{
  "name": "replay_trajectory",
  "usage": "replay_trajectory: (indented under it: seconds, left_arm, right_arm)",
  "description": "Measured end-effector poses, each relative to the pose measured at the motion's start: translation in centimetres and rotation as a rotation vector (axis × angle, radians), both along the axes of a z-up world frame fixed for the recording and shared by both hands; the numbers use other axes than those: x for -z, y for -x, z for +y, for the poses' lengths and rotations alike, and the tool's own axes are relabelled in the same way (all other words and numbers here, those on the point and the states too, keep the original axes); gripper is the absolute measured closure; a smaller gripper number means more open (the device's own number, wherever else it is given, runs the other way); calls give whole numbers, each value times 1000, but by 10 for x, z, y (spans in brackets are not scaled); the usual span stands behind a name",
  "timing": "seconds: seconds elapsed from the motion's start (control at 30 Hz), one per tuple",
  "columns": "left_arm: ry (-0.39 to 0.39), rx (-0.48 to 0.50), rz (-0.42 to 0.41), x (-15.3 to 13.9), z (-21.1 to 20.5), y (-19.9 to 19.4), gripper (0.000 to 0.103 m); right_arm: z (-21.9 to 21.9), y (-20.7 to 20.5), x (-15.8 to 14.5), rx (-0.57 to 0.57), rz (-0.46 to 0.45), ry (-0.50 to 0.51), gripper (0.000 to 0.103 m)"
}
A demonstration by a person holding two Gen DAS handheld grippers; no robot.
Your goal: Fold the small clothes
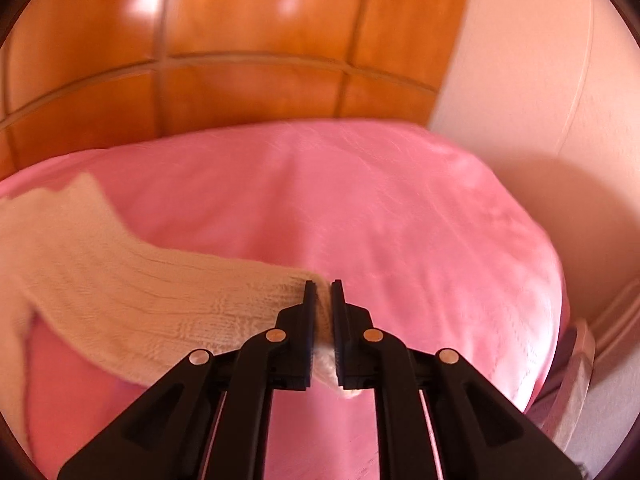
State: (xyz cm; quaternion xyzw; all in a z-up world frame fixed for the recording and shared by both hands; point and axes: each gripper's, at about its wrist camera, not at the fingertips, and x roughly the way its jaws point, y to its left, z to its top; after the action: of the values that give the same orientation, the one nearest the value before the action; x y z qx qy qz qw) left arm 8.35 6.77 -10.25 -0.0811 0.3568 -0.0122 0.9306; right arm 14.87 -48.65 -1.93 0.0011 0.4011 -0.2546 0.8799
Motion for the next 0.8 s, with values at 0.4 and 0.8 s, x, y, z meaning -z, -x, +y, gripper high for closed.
replay_trajectory:
  seconds: [0.4,0.8]
  left_arm:
    - [-9,0,-1,-3,0,0,3]
    - [78,50,49,-11,25,39,4]
  right_arm:
    - [94,37,-29,-131,-258,-200,10]
    - [226,-6,44,-390,-38,-294,4]
